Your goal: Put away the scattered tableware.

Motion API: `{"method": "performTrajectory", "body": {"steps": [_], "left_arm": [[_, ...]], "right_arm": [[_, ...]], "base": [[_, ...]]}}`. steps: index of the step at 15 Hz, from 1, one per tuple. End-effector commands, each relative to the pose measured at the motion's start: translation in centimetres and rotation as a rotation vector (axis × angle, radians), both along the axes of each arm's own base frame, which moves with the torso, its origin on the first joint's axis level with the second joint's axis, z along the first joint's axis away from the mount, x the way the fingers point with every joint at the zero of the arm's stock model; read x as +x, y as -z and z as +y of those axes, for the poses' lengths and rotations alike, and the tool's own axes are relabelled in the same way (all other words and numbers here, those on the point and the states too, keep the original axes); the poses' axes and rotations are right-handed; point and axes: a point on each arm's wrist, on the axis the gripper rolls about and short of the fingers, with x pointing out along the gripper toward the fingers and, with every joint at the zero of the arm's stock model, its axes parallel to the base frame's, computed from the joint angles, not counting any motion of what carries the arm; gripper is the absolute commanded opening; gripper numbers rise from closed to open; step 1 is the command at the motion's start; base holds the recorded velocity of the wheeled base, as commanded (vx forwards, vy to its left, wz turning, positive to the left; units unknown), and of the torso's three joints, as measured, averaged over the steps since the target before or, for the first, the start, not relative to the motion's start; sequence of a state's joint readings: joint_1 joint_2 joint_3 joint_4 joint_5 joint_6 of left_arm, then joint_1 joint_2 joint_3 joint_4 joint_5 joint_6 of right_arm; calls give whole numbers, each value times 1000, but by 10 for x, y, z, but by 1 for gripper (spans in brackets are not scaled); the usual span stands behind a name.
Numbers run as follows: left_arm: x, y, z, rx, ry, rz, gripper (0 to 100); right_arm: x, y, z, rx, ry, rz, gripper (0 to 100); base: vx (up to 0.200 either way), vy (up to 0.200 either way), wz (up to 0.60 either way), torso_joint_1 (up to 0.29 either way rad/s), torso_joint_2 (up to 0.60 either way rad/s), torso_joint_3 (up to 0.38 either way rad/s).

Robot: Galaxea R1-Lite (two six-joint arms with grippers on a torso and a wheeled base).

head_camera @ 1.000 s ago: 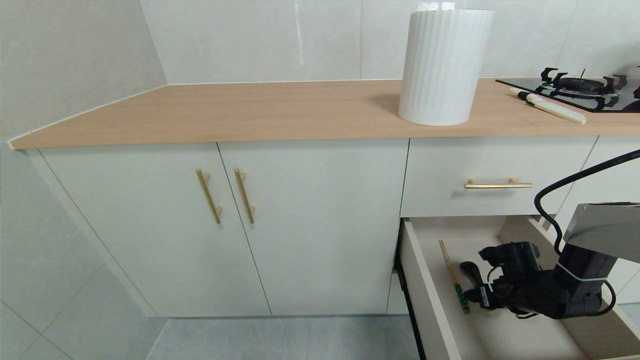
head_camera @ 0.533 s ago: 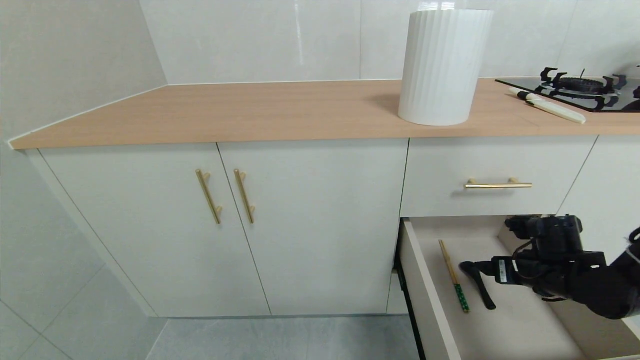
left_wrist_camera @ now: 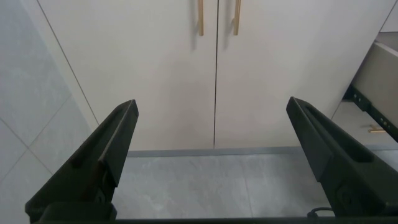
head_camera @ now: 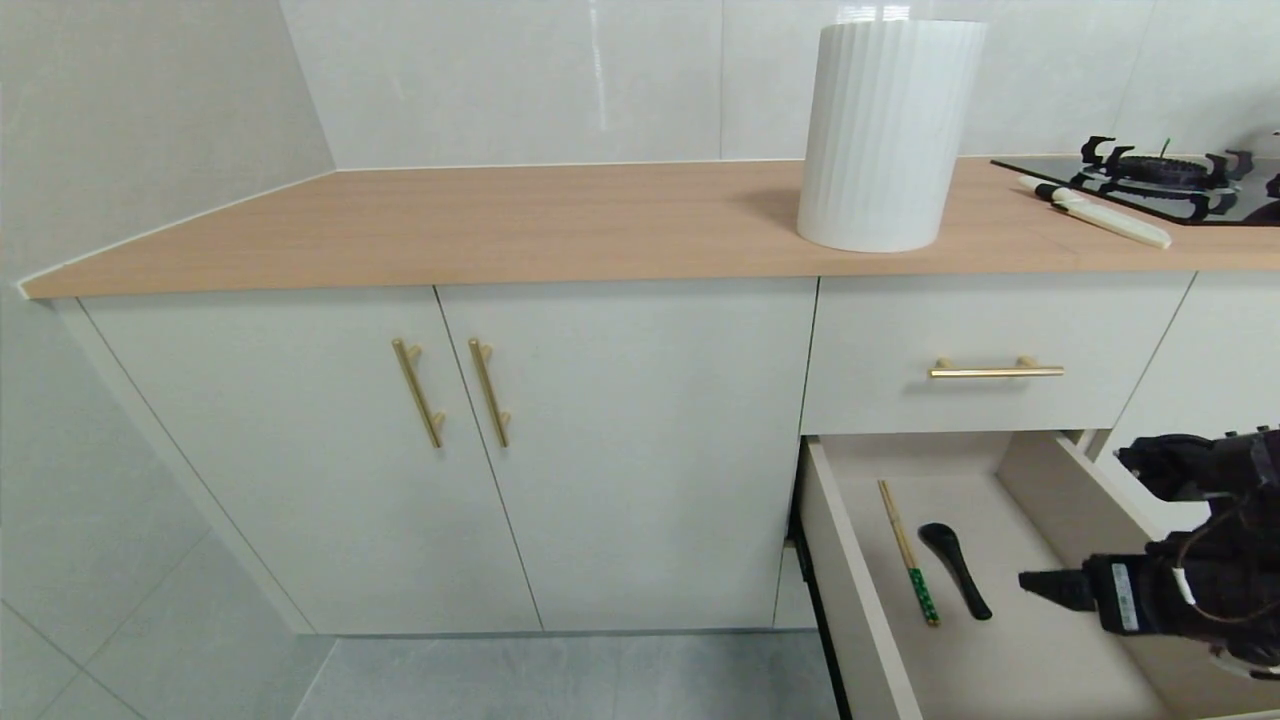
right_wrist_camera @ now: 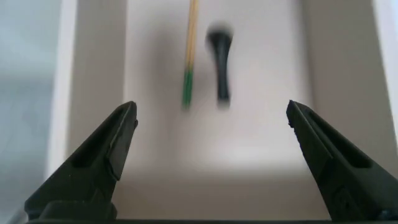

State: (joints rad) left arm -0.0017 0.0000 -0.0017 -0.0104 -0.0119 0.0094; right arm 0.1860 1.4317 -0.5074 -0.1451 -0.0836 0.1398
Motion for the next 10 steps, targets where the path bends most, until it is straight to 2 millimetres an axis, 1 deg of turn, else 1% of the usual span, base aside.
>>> {"method": "performTrajectory", "body": {"steps": [1,4,7,9,10], "left_arm": [[0,0,0,4,0,0,100],[0,0,0,8,2,0,100],[0,0,0,6,2,0,100],[0,0,0,6,2,0,100],[0,0,0,6,2,0,100]], "right_arm": [[-30,-37,2,57,-81,-56,100],[-37,-33,2,60,-105,-14,100],[-48,-37,1,36,-138,-19,100],[-50,-38,0,34,-138,-22,100],[-53,-37,-1,16,-146,19,100]], "base": [[0,0,0,0,0,0],[0,0,0,0,0,0],[-200,0,0,6,2,6],[-200,0,0,0,0,7],[-200,0,0,-7,7,2]]}}
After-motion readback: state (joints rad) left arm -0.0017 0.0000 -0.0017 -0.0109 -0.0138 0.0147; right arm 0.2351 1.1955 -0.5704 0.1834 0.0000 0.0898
